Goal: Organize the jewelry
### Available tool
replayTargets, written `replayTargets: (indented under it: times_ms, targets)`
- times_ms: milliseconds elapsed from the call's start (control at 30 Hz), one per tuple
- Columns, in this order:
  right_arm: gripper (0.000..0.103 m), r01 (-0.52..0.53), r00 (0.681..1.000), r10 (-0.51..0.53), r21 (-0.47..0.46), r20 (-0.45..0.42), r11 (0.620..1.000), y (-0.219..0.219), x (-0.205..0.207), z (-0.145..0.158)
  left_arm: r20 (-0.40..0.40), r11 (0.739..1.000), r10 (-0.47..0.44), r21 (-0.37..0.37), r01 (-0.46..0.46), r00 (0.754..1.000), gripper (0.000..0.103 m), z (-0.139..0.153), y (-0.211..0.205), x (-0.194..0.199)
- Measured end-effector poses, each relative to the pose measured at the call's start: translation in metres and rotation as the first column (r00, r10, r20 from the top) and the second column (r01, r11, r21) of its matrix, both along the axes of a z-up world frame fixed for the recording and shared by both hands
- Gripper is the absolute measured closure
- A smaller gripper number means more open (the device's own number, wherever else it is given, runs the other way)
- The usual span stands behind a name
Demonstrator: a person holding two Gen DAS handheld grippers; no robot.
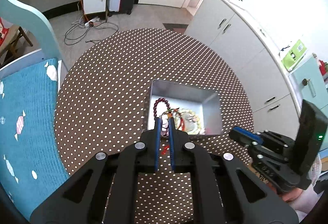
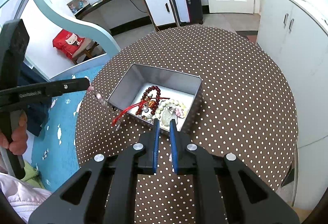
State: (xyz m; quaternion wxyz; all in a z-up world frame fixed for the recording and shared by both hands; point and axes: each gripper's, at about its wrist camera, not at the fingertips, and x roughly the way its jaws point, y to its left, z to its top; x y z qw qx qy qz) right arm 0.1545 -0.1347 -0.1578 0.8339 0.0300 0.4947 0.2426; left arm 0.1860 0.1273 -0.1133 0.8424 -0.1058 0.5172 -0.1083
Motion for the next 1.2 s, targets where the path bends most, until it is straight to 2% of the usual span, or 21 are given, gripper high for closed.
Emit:
replayTargets:
  times_ms: [133, 267, 500, 600, 633, 667, 800, 933, 1000, 1067, 1200]
  targets:
    - [0.089, -0.022, 1.000, 0.023, 0.022, -0.021, 1.000, 0.006, 0.005, -0.002, 0.000, 1.000, -0.011, -0.028, 0.011, 1.000, 0.096, 0.008, -0.005, -0.003]
    - [0.061, -0.106, 0.994, 0.106, 0.042, 0.016, 0.993, 0.025, 0.004, 0.003, -0.009, 0.999, -0.017, -0.051, 0.016, 1.000, 0.096, 0.012, -0.007, -0.008]
    - [0.061, -0.232, 0.973, 0.231, 0.051, 0.028, 0.971, 0.071, -0.001, -0.015, -0.015, 0.993, -0.012, -0.114, 0.010, 1.000, 0.096, 0.030, -0.005, -0.021]
    - [0.062, -0.253, 0.967, 0.250, 0.073, 0.044, 0.965, 0.083, -0.001, -0.020, -0.009, 0.994, -0.016, -0.109, 0.015, 1.000, 0.096, 0.040, -0.005, -0.025]
    - [0.072, -0.255, 0.967, 0.252, 0.087, 0.046, 0.963, 0.087, 0.000, -0.021, -0.011, 0.994, -0.015, -0.108, 0.013, 1.000, 0.096, 0.041, -0.005, -0.028]
    - [0.089, -0.255, 0.967, 0.253, 0.100, 0.037, 0.962, 0.089, 0.001, -0.023, -0.014, 0.994, -0.012, -0.108, 0.010, 1.000, 0.096, 0.042, -0.004, -0.030]
    - [0.089, -0.216, 0.976, 0.214, 0.132, 0.024, 0.967, 0.086, 0.005, -0.025, -0.036, 0.995, 0.009, -0.100, -0.013, 0.999, 0.096, 0.040, 0.003, -0.034]
    - [0.089, -0.148, 0.988, 0.152, 0.187, -0.008, 0.971, 0.067, 0.009, -0.021, -0.073, 0.995, 0.064, -0.074, -0.069, 0.995, 0.096, 0.027, 0.016, -0.034]
    - [0.089, -0.127, 0.991, 0.132, 0.200, -0.011, 0.972, 0.057, 0.007, -0.016, -0.086, 0.992, 0.086, -0.084, -0.093, 0.993, 0.096, 0.022, 0.023, -0.034]
    - [0.089, -0.112, 0.993, 0.116, 0.197, -0.009, 0.974, 0.050, 0.003, -0.012, -0.094, 0.989, 0.093, -0.102, -0.102, 0.991, 0.096, 0.017, 0.026, -0.033]
    - [0.090, -0.091, 0.996, 0.091, 0.160, 0.005, 0.983, 0.042, -0.004, -0.006, -0.084, 0.992, 0.097, -0.070, -0.103, 0.992, 0.096, 0.011, 0.027, -0.032]
